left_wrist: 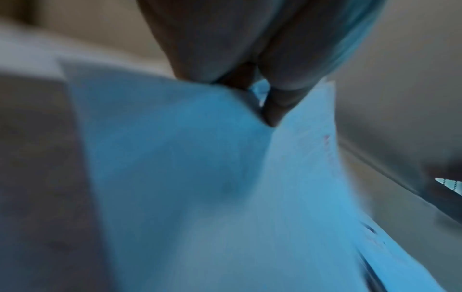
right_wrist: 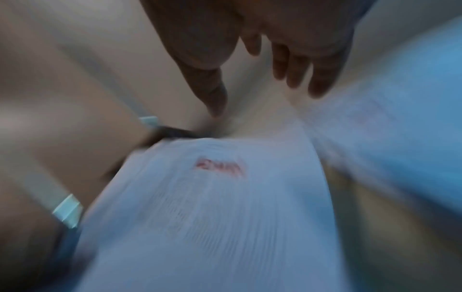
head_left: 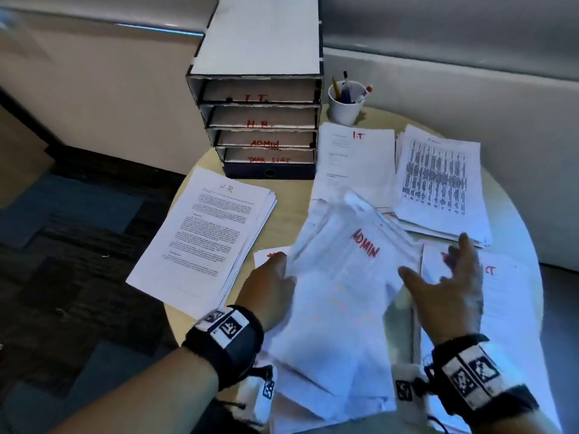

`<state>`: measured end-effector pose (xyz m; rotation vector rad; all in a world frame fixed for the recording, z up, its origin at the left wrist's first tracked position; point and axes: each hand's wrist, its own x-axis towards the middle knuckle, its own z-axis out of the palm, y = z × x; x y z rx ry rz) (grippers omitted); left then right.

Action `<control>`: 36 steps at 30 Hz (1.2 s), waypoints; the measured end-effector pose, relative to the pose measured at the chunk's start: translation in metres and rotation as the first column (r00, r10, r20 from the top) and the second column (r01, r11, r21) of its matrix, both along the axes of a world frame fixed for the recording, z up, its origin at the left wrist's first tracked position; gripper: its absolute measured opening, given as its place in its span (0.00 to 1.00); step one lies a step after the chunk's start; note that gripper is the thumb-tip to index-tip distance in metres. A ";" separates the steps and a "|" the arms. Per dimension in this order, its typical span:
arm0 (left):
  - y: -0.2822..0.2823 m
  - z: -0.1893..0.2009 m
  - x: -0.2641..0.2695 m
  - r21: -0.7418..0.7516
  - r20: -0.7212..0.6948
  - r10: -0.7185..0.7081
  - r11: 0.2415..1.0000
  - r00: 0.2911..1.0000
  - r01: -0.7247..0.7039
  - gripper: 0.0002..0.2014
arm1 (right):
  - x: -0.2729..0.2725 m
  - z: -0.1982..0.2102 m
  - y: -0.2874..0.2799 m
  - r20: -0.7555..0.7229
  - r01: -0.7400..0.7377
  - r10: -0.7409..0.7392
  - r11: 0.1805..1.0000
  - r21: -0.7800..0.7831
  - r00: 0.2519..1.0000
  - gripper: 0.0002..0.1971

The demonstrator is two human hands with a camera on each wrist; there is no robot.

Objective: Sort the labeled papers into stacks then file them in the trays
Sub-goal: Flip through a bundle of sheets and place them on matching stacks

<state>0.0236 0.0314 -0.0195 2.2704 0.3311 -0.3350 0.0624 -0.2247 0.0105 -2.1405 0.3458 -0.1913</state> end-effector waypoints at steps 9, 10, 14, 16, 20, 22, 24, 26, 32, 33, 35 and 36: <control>-0.046 0.136 0.004 0.714 0.223 -0.666 0.609 0.712 0.345 0.11 | -0.017 0.090 0.057 -0.246 -0.585 0.640 0.394 -0.709 0.728 0.10; -0.039 0.135 0.007 0.707 0.295 -0.642 0.645 0.707 0.291 0.07 | -0.013 0.089 0.052 -0.290 -0.616 0.607 0.437 -0.656 0.740 0.05; 0.024 0.114 0.014 0.632 0.501 -0.284 0.766 0.818 -0.121 0.18 | -0.004 0.071 0.008 -0.254 -0.582 0.524 0.734 -0.350 0.813 0.13; 0.053 0.105 0.012 0.430 0.514 0.049 0.849 0.856 -0.307 0.35 | -0.007 0.070 -0.011 -0.195 -0.473 0.441 0.864 -0.170 0.876 0.11; 0.044 0.098 0.003 -0.532 -0.071 0.229 0.814 0.971 -0.231 0.44 | -0.013 0.080 -0.018 -0.012 -0.338 0.346 0.924 0.178 0.938 0.08; 0.030 0.095 0.005 -0.604 0.031 0.170 0.788 0.985 -0.116 0.31 | -0.015 0.084 -0.011 0.029 -0.330 0.335 0.905 0.267 0.942 0.10; 0.018 0.102 0.010 -0.526 0.235 0.177 0.850 0.956 -0.028 0.16 | -0.017 0.088 0.000 0.052 -0.306 0.305 0.900 0.311 0.951 0.06; 0.007 0.111 0.012 -0.525 0.353 0.192 0.851 0.916 0.024 0.14 | -0.023 0.090 0.008 0.100 -0.250 0.229 0.874 0.416 0.968 0.05; 0.002 0.105 0.001 -0.527 0.398 0.265 0.850 0.878 -0.018 0.23 | -0.040 0.068 0.021 0.120 -0.205 0.174 0.921 0.332 0.977 0.17; 0.005 0.099 -0.001 -0.551 0.354 0.287 0.833 0.890 -0.049 0.28 | -0.041 0.063 0.019 0.103 -0.206 0.182 0.929 0.307 0.978 0.16; 0.010 0.084 -0.004 -0.576 0.270 0.289 0.813 0.918 -0.087 0.33 | -0.047 0.056 0.017 0.092 -0.205 0.184 0.915 0.346 0.979 0.13; 0.012 0.078 -0.005 -0.574 0.233 0.286 0.812 0.930 -0.105 0.34 | -0.048 0.054 0.018 0.085 -0.205 0.186 0.895 0.397 0.979 0.14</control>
